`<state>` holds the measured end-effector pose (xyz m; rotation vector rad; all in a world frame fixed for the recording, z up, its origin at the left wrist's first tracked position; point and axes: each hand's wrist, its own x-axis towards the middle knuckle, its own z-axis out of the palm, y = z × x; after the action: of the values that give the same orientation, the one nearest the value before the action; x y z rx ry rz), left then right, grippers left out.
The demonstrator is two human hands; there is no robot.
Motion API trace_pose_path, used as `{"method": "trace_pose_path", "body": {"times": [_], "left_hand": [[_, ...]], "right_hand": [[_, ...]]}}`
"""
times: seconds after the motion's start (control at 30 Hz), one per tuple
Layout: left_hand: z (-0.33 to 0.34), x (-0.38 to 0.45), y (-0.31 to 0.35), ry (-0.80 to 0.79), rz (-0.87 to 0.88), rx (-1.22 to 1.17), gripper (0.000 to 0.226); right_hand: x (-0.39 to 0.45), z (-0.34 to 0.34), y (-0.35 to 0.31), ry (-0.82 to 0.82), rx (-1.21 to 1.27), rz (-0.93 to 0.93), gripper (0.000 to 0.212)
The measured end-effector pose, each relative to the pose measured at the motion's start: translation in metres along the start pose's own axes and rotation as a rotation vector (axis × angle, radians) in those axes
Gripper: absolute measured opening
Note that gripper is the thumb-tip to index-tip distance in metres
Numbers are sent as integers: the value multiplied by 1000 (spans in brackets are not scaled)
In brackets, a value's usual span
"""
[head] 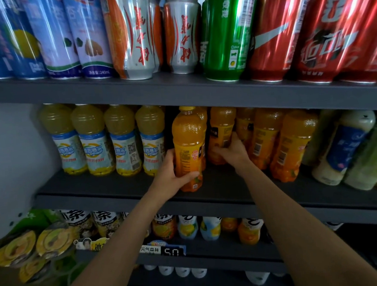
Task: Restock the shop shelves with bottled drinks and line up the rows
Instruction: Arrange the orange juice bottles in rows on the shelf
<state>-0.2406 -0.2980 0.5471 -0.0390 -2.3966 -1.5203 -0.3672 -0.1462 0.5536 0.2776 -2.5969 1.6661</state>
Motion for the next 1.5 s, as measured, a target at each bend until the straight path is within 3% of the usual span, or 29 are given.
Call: {"method": "trace_pose_path", "body": {"times": [0.2,0.33,0.43,0.6,0.8,0.9,0.97,1.1,1.17,1.27,1.4,1.5], "left_hand": [[0,1,-1,-5,-7,-7,73],[1,2,-4,3,2,-7,73],[0,2,-4,-7,6,-6,73],[1,1,-1,-10,-3,-3,71],[0,1,5,-40,-24,59,71],[9,2,8,-95,-13,65,70],[17,5,11,-131,-6,68,70],[36,18,19,-208,3,107,71],[45,25,23,-217,1,176,72],[50,26,24,-132,33,317,64],[44,6,9,231,138,250,47],[35,3,-3,399,44,243,45]], "right_hand": [[14,-7,-1,-107,-46,26,69],[9,-1,3,94,-246,-51,72],[3,3,4,218,-287,-93,62],[9,-2,0,179,-330,-144,42],[6,-5,-3,124,-301,-70,41],[-9,-9,7,146,-235,-122,39],[-25,-17,13,61,-233,-176,36],[-59,-37,14,-359,-98,-103,46],[-66,-39,14,-413,-26,-84,55],[-71,-32,17,-286,-21,-75,64],[-75,-15,15,-66,-63,-113,58],[-75,-1,13,76,-116,-97,63]]}}
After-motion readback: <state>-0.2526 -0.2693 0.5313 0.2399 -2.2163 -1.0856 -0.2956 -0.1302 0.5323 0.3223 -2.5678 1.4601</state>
